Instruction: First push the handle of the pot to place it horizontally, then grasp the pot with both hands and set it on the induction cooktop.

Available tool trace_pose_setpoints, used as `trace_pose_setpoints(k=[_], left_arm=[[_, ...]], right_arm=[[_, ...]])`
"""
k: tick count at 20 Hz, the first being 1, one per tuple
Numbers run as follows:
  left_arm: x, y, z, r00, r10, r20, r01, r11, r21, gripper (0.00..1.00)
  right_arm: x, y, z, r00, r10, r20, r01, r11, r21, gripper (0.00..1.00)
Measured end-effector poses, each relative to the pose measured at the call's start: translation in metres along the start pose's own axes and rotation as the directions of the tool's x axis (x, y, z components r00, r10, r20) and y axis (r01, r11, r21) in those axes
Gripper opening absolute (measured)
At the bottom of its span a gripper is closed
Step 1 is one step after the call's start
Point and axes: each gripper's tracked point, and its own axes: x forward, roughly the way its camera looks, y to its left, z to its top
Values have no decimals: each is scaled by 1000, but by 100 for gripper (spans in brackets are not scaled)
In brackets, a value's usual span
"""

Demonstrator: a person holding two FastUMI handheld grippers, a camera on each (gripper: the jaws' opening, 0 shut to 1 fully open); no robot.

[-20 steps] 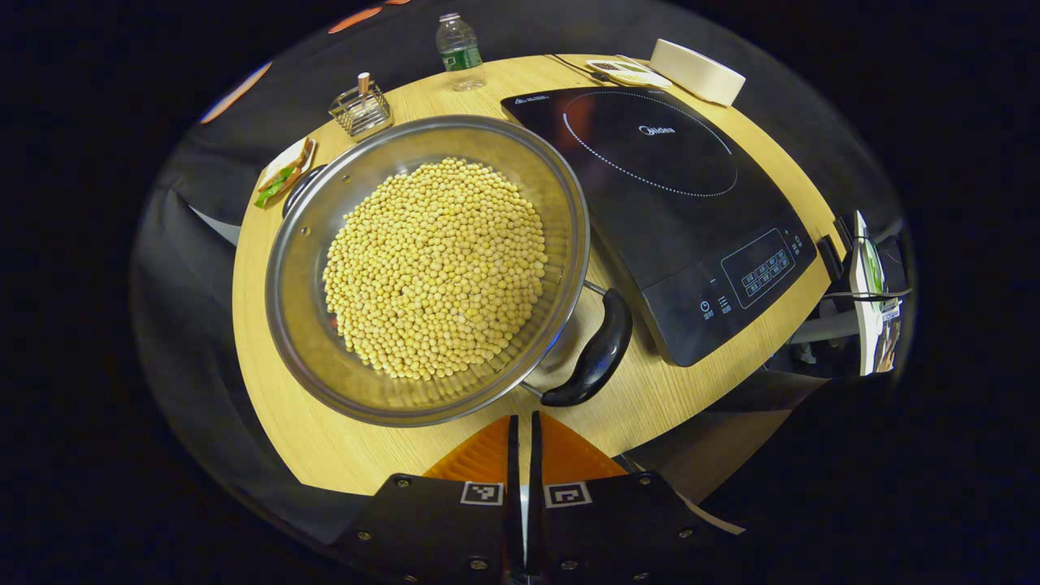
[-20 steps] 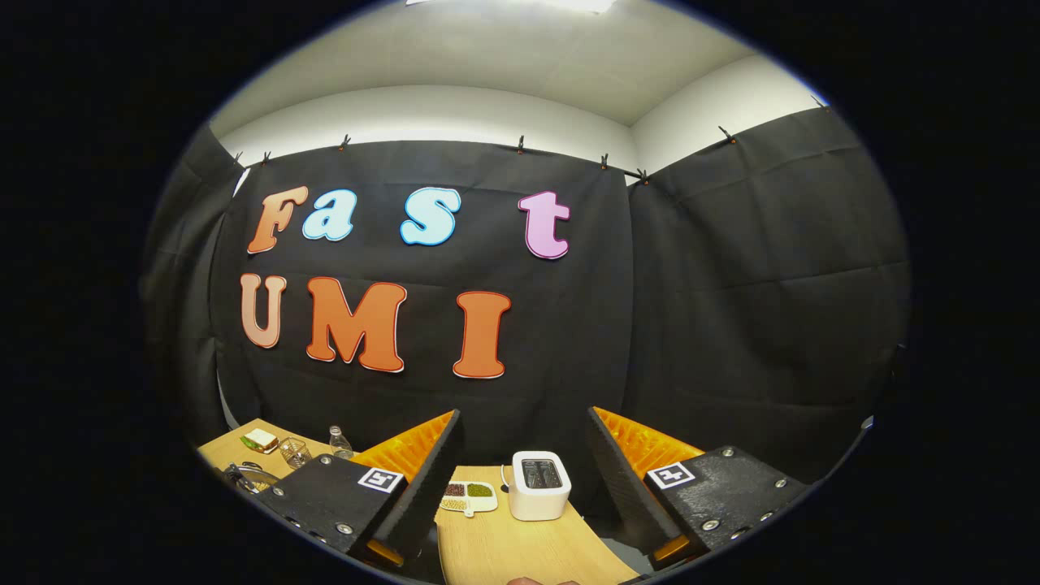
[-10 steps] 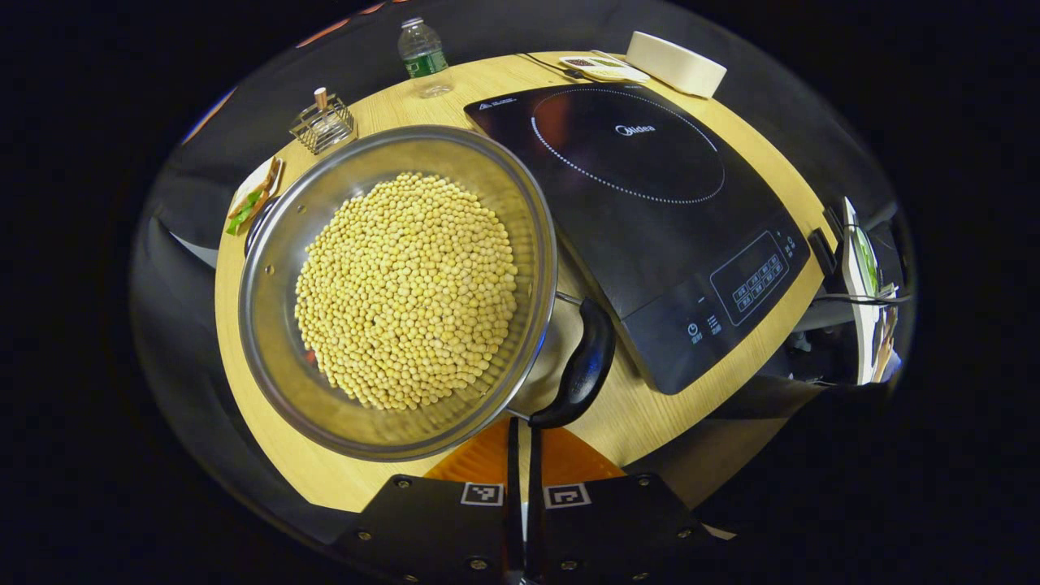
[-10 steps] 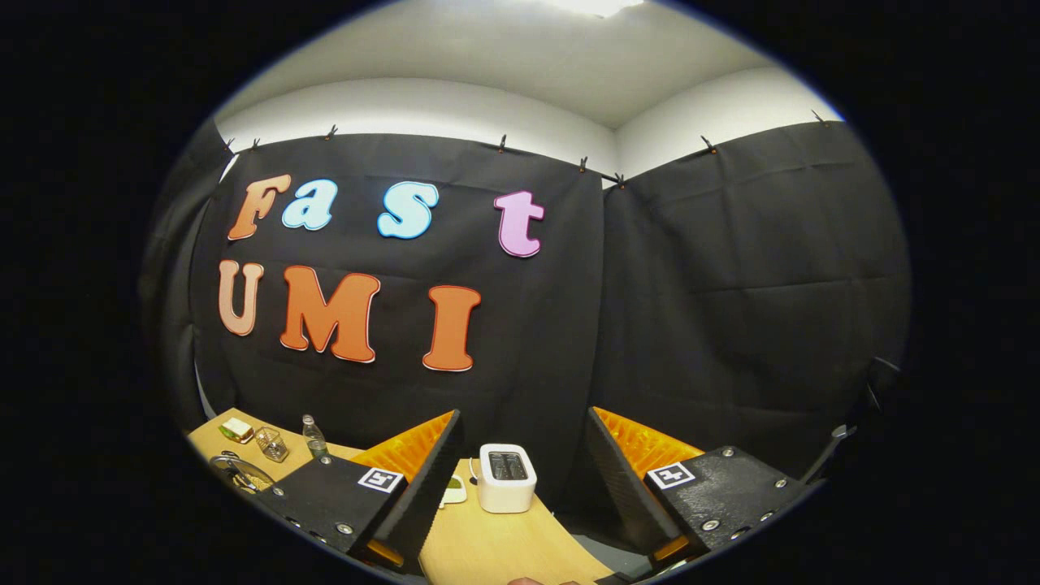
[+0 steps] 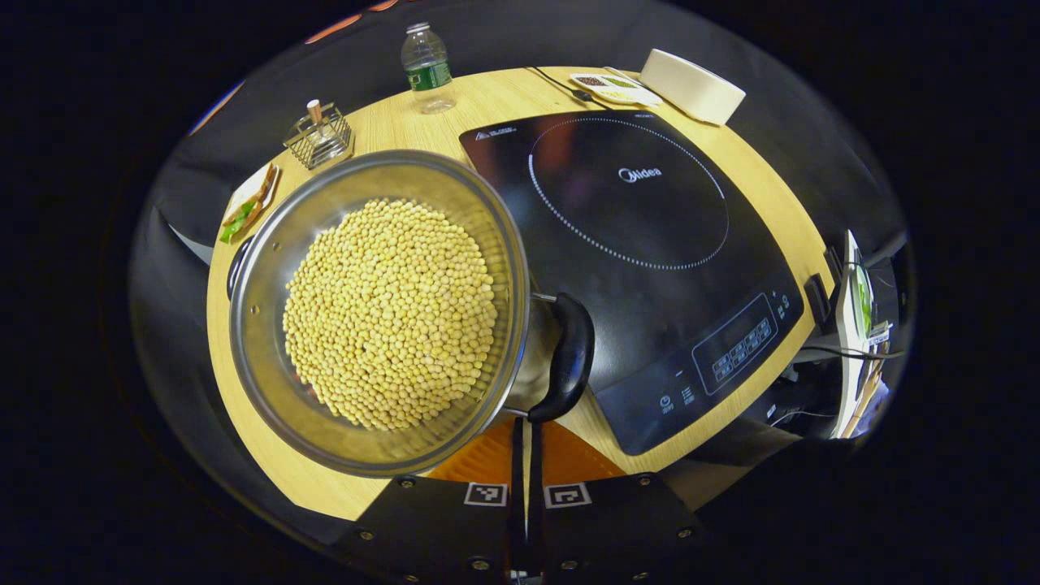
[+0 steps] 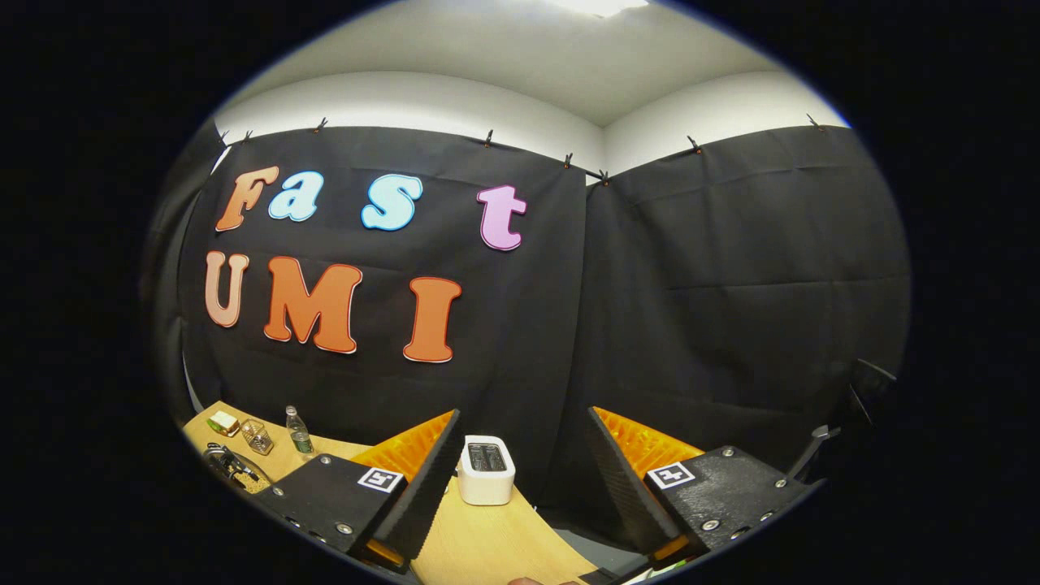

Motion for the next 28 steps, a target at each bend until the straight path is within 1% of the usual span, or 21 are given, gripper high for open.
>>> trace_pose_setpoints(k=[10, 14, 21, 28], left_arm=[[11, -7, 44, 999, 2, 42, -1, 999, -46, 2], [14, -7, 58, 998, -4, 57, 9, 997, -80, 2], [20, -5, 80, 996, -18, 87, 29, 992, -126, 2], [28, -2, 100, 992, -29, 124, 50, 984, -172, 2]], right_arm=[[-4, -3, -6, 1000, -18, -12, 17, 1000, -24, 94], [-1, -2, -10, 1000, -17, -18, 17, 1000, -22, 94], [4, 6, -19, 999, -7, -36, 6, 1000, -14, 94], [8, 23, -28, 998, 19, -62, -20, 1000, -22, 94]])
